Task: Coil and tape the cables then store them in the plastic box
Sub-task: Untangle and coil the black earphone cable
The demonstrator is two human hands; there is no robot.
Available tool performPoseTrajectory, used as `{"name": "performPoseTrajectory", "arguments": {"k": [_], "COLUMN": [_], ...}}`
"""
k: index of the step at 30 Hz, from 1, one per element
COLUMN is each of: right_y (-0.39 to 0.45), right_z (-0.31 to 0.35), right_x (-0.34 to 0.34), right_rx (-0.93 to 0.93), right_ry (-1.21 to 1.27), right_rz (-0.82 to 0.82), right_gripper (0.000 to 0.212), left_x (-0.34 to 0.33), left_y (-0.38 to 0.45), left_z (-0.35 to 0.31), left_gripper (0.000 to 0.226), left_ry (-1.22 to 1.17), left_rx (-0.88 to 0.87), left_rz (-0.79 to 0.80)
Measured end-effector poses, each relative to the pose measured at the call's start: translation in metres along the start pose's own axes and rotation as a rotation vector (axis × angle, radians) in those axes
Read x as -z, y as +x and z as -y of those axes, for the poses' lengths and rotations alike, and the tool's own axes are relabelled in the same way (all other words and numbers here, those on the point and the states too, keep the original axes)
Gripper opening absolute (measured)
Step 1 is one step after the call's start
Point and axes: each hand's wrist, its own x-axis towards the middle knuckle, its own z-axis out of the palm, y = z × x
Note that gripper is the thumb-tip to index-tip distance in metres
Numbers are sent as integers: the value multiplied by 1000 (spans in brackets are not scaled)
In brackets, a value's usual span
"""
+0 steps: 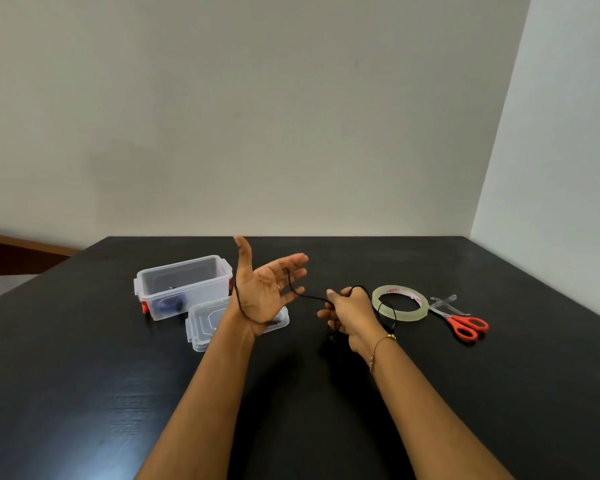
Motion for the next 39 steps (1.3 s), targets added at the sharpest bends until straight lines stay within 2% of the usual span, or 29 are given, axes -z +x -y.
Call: {"name": "performPoseTrajectory", "arguments": {"k": [3,4,6,9,13,17,20,21,23,25,29,31,33,34,36,38,39], "right_y": [6,7,9,13,20,21,10,8,5,3,0,-2,-7,-10,-17,-23,-24], "right_z": [0,0,-3,-10,-14,-7,9,13,18,19,17,21,25,26,26,16,9], "right_x": [8,12,21,28,36,41,38,37,37,41,38,37,32,26,10,-7,-14], "right_rx": [-12,22,119,233,365,385,319,333,424,489,449,547,715,788,832,809,790], "right_ry": [10,-42,-209,-480,-575,-957,-970,-1008,-1122,-1238,-1503,-1398,-1088,-916,-705,-737,-756], "right_rz": [-74,-118,-198,-271,-341,-180,-14,-11,-105,-181,-133,-184,-214,-180,13,226,283], "right_gripper": [32,33,28,25,10,50,62,61,52,52,57,56,46,38,32,49,57], "left_x": [11,17,29,44,60,55,42,40,39,37,36,37,36,33,25,17,15], "left_y": [1,1,-3,-12,-10,-2,2,4,6,7,6,7,8,8,7,3,2], "left_z": [0,-1,-7,-12,-8,3,9,10,13,15,18,19,22,23,24,24,23], "left_gripper": [91,88,76,56,35,29,32,33,34,34,34,35,33,32,33,37,39], "left_ry": [166,157,174,339,376,486,524,540,570,585,546,539,555,568,593,639,654], "left_rx": [57,87,173,258,93,-16,-50,-68,-127,-196,-275,-297,-310,-319,-351,-381,-374], "left_rz": [-100,-117,-56,66,-139,-198,-226,-247,-299,-344,-394,-405,-391,-365,-268,-142,-80]}}
